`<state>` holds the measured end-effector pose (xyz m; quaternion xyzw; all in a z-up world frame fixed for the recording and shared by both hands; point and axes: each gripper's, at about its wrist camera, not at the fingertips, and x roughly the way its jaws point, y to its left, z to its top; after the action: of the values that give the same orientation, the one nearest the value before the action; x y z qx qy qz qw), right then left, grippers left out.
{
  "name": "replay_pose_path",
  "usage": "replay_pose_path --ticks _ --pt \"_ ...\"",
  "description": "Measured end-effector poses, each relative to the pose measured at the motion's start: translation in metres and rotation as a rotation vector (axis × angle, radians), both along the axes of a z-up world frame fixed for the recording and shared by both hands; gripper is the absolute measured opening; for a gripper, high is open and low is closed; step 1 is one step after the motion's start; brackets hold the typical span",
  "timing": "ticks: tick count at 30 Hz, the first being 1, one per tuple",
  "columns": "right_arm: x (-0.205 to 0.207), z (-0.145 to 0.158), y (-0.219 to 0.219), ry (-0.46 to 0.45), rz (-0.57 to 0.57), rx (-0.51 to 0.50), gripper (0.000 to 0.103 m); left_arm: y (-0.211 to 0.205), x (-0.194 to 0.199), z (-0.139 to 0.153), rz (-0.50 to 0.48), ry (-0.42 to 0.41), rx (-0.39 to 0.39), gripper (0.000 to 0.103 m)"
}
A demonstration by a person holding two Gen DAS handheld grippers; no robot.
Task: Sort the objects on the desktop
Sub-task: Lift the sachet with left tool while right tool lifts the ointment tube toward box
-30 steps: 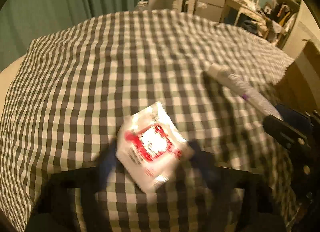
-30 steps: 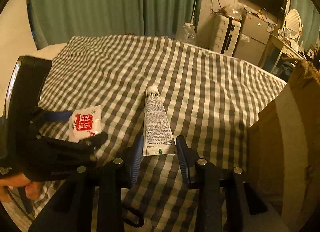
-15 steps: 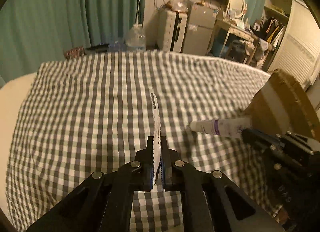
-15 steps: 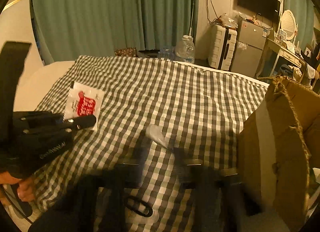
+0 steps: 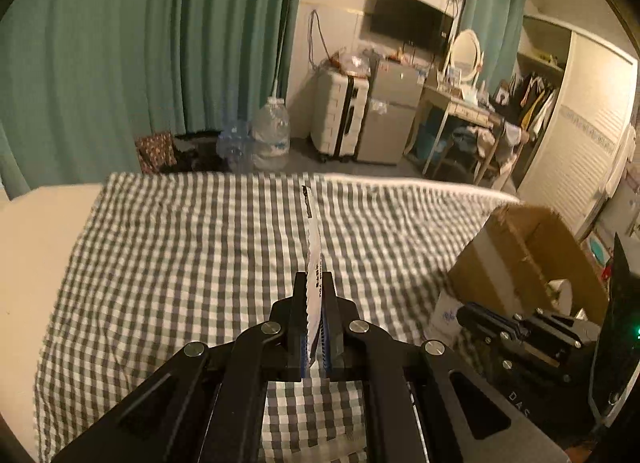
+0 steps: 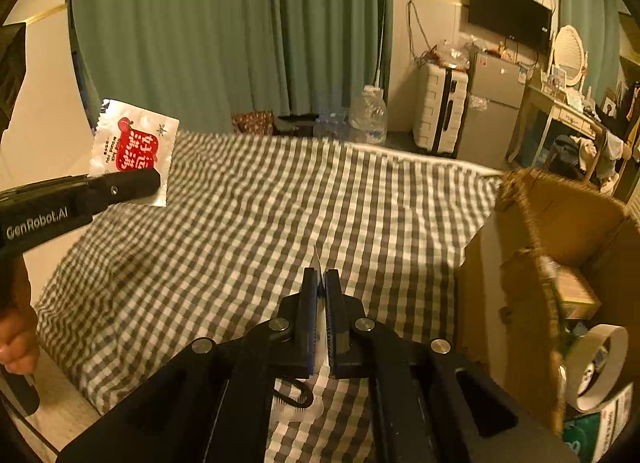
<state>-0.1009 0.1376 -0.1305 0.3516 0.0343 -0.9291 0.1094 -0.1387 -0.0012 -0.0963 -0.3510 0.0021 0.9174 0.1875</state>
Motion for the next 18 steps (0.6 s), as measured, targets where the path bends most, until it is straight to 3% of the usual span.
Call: replay_pose_path --ticks 18 --pt "0.084 0.097 -0.005 0.202 0.001 -0.054 0.003 -0.033 0.080 0.088 0.020 0.194 0.037 0.006"
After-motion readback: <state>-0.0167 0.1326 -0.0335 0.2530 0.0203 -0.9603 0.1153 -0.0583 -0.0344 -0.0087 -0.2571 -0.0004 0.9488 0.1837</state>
